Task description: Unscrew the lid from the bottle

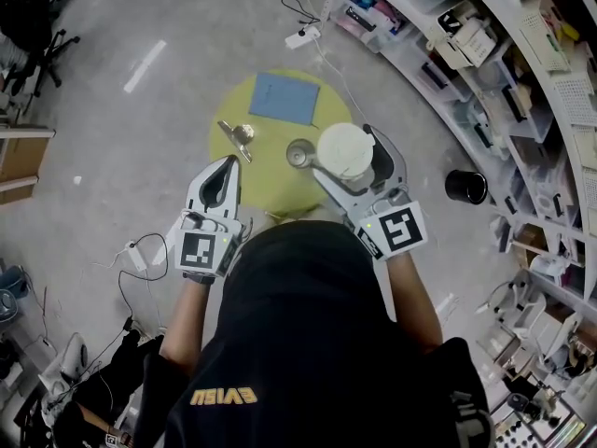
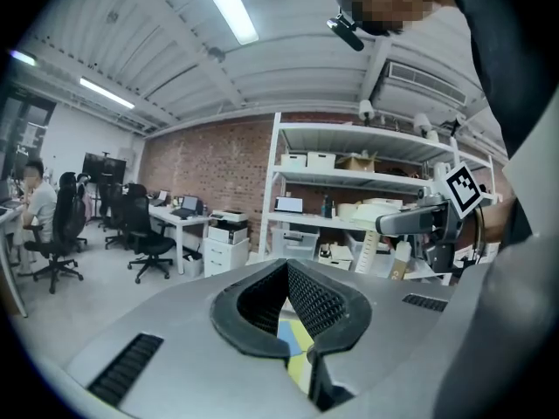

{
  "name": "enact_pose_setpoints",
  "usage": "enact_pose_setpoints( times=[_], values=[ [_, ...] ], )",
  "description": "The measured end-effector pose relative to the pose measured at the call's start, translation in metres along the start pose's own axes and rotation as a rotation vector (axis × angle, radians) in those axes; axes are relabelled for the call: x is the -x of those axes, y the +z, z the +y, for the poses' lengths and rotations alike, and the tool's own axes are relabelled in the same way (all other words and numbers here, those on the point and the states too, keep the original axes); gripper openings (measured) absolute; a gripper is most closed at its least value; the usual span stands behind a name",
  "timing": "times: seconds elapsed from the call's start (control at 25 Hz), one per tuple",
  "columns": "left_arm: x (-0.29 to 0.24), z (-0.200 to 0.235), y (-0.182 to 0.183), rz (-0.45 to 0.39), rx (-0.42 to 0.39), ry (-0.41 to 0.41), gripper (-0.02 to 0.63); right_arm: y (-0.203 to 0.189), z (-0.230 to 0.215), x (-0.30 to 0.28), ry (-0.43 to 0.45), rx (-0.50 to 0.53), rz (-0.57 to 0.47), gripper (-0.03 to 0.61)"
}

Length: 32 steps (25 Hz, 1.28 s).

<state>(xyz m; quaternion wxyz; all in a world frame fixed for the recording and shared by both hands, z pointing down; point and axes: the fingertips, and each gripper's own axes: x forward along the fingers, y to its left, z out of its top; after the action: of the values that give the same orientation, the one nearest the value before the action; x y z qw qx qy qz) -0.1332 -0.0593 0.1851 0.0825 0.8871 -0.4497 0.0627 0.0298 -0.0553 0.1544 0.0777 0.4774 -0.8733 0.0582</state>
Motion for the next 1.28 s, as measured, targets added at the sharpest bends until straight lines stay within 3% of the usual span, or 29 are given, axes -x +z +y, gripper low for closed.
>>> enact_pose_setpoints(
  times=[0.2, 0.4, 0.76, 1.0, 1.28],
  values=[
    [0.006, 0.016, -0.013, 0.029, -0.001, 0.018, 0.018, -0.002, -0.004, -0.003, -0.006, 0.0, 0.0, 0.453],
    [-0.001, 0.017, -0.001, 0.01, 0.007, 0.031, 0.018, -0.003, -0.006, -0.001, -0.011, 0.01, 0.005, 0.453],
    [-0.019, 0.0, -0.002, 0.016, -0.034, -0.031, 0.018, -0.006, -0.016, -0.001, -0.019, 0.029, 0.013, 0.453],
    [-0.023, 0.005, -0.001, 0.024, -0.048, -0.047, 0.018, -0.002, -0.014, -0.007, -0.011, -0.039, -0.011, 0.453],
    [-0.029, 0.002, 0.002, 0.015, -0.063, -0.074, 0.018, -0.003, -0.015, -0.007, -0.031, 0.0, 0.003, 0.453]
  ],
)
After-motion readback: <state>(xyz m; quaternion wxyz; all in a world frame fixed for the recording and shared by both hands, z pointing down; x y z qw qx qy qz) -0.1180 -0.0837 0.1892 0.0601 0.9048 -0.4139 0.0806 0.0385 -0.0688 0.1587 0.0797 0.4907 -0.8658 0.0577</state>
